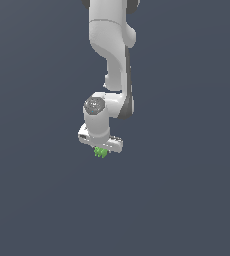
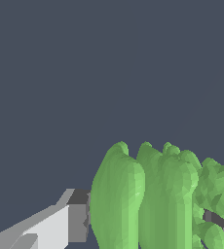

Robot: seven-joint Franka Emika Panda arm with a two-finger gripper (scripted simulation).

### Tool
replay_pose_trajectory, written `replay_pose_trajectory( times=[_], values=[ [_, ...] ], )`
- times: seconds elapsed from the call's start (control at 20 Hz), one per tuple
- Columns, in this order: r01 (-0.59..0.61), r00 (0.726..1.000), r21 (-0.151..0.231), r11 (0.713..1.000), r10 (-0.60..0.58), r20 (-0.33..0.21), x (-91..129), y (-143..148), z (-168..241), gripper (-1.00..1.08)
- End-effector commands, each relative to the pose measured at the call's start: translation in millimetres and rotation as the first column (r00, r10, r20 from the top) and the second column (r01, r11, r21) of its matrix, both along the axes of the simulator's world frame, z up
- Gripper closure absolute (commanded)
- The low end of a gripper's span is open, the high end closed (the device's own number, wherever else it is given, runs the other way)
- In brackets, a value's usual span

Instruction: Pick up the object and move it to a goal position.

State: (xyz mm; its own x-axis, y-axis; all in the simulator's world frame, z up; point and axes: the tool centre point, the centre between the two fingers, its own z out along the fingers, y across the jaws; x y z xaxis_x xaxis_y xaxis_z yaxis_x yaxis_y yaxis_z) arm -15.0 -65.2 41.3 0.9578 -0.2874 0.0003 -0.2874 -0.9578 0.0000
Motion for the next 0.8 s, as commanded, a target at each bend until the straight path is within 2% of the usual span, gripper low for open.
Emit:
replay_pose_trajectory(
  times=[0.0, 0.35, 0.75],
  values=[
    [0.000, 1.000, 0.000, 1.000, 0.000, 0.000, 2.4, 0.5, 2.3, 1.08],
    [0.000, 1.000, 0.000, 1.000, 0.000, 0.000, 21.6, 2.6, 20.5, 1.08],
    [-0.001, 1.000, -0.001, 1.000, 0.001, 0.000, 60.3, 7.0, 56.4, 1.08]
  ],
)
